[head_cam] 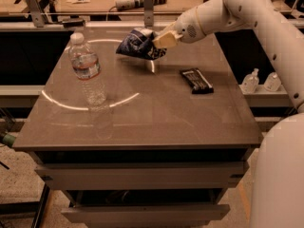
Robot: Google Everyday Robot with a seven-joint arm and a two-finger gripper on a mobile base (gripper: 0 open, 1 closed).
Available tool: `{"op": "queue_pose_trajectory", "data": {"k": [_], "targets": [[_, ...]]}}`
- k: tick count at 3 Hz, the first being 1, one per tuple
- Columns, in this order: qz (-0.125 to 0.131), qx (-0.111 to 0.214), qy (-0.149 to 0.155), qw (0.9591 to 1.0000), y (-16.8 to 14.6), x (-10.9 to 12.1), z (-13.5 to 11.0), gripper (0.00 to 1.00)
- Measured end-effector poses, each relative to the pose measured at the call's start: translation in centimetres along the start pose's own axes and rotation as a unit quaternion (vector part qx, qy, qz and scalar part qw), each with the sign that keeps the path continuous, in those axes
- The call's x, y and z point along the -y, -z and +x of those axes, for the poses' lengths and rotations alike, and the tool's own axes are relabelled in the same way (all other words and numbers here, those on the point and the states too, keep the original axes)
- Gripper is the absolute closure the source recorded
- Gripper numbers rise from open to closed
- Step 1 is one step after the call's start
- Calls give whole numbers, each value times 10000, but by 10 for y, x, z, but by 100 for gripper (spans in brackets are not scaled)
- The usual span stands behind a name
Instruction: Move blue chip bag near water bottle
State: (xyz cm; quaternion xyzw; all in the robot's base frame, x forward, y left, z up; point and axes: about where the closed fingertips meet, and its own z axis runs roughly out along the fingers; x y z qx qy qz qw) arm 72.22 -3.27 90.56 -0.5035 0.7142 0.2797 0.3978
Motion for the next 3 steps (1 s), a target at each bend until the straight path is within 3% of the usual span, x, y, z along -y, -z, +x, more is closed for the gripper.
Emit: {"op": "queue_pose_trajectory", "data": {"k": [1, 3], "targets": [[-253, -289, -21, 9993, 17, -36, -11, 100], [-361, -945, -648, 9928, 12, -106, 16, 100]]}}
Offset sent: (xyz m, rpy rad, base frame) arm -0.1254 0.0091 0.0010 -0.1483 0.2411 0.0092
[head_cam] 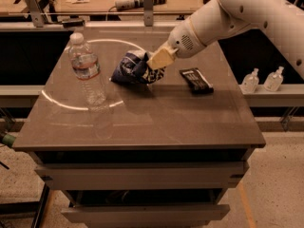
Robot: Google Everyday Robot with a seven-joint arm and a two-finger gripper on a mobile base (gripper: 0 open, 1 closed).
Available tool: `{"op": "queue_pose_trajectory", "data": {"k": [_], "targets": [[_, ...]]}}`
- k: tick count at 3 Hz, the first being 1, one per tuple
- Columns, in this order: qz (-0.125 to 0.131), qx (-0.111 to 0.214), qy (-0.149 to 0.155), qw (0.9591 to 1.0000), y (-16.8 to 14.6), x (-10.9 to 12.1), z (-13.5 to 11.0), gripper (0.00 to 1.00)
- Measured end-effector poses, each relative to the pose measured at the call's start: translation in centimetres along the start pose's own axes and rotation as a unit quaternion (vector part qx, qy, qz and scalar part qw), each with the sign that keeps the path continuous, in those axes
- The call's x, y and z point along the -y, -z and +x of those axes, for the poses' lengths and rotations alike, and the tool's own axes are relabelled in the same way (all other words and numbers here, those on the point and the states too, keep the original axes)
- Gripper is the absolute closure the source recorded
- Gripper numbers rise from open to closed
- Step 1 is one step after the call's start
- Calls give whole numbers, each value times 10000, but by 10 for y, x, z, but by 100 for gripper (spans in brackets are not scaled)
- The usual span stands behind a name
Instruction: Move blue chip bag near water bottle
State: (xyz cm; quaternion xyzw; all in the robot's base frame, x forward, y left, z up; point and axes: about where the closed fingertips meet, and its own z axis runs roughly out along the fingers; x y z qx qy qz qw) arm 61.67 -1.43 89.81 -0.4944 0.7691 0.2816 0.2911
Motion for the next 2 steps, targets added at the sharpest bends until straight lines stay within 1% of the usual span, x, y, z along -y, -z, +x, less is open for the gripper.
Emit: {"op": "queue_pose_trajectory", "data": {"k": [1, 2], "targets": [[223, -255, -359, 9988, -26, -16, 20, 100], [206, -346, -503, 9979, -41, -19, 35, 82]]}}
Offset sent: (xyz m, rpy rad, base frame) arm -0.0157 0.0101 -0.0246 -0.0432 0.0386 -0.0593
